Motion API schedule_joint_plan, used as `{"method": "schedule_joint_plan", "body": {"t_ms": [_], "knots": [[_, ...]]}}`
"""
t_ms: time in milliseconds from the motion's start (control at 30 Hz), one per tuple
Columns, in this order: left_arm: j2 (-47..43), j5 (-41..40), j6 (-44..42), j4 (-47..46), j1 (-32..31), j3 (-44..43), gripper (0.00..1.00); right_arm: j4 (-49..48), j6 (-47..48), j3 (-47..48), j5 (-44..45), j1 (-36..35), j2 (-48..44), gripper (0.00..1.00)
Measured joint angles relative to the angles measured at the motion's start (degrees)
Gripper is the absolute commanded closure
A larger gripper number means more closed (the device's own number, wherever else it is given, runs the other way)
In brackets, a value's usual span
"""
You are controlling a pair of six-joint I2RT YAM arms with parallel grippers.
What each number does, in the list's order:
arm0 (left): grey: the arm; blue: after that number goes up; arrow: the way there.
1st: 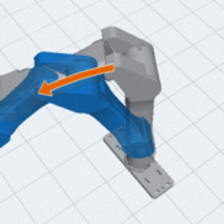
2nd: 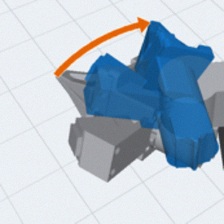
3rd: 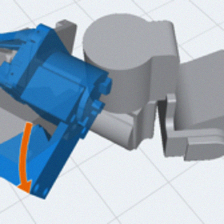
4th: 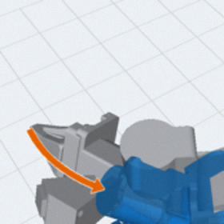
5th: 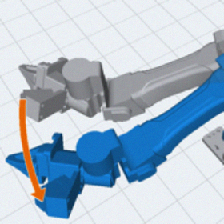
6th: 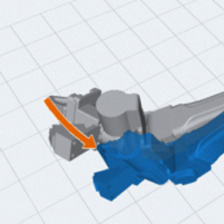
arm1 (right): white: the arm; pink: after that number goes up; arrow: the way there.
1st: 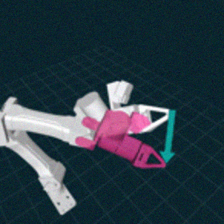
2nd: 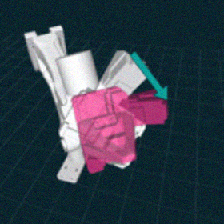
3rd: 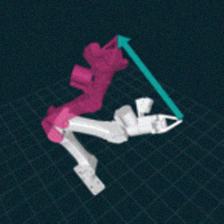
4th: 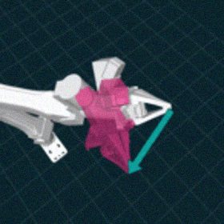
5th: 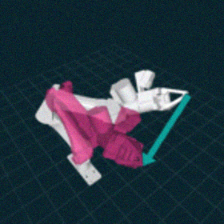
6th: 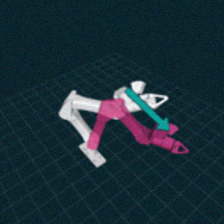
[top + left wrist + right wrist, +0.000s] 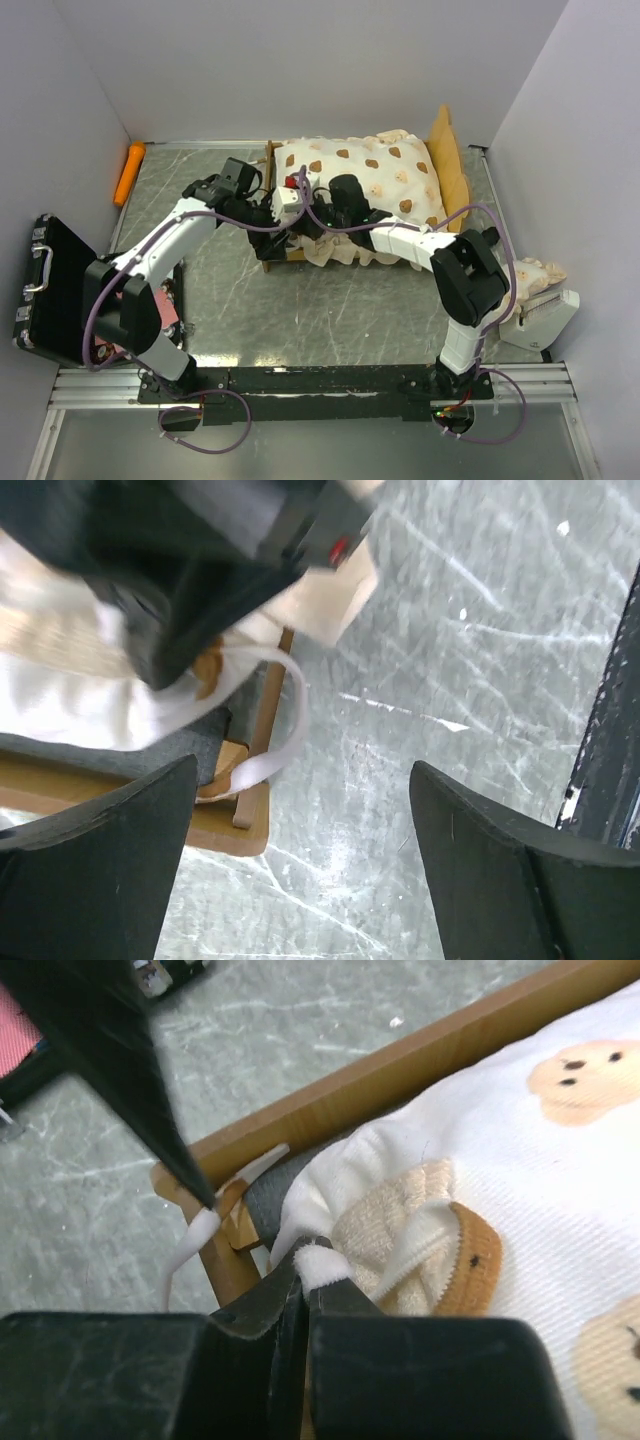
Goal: Set up the pet bed
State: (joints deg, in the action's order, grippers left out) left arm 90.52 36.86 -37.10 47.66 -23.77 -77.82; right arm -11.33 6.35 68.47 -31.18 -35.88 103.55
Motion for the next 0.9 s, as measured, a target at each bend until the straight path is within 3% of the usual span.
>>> {"method": "schedule_joint_plan", "body": {"t_ms": [300, 433, 533, 667, 800, 833, 900], "knots": [[-5.6, 0.8, 1.5, -6.2, 2.4, 4.0, 0.21, 0.7, -0.4, -0.1, -1.0, -1.1, 1.9, 1.0], [-3.8, -0.4, 1.7, -10.1, -0.5, 7.3, 0.18, 0.0, -2.6, -0.9, -1.5, -0.5, 1.9, 1.0], [-0.9, -2.1, 2.2, -14.4, -2.8, 7.4, 0.22, 0.0, -4.0, -1.1, -1.8, -0.2, 1.9, 1.0], [2.0, -3.9, 2.1, -17.7, -3.3, 7.3, 0.43, 0.0, -5.0, -1.5, -2.0, 0.2, 1.9, 1.0], [4.3, -5.2, 1.1, -18.0, -3.0, 6.6, 0.87, 0.7, -6.2, -1.7, -2.3, 0.5, 1.9, 1.0], [4.5, -5.2, 1.2, -17.4, -3.0, 6.4, 0.95, 1.8, -6.7, -1.8, -3.7, 0.7, 1.9, 1.0], [4.5, -6.9, -0.5, -17.6, -3.0, 5.9, 0.99, 2.0, -7.6, -1.8, -4.2, 1.0, 1.7, 1.0]]}}
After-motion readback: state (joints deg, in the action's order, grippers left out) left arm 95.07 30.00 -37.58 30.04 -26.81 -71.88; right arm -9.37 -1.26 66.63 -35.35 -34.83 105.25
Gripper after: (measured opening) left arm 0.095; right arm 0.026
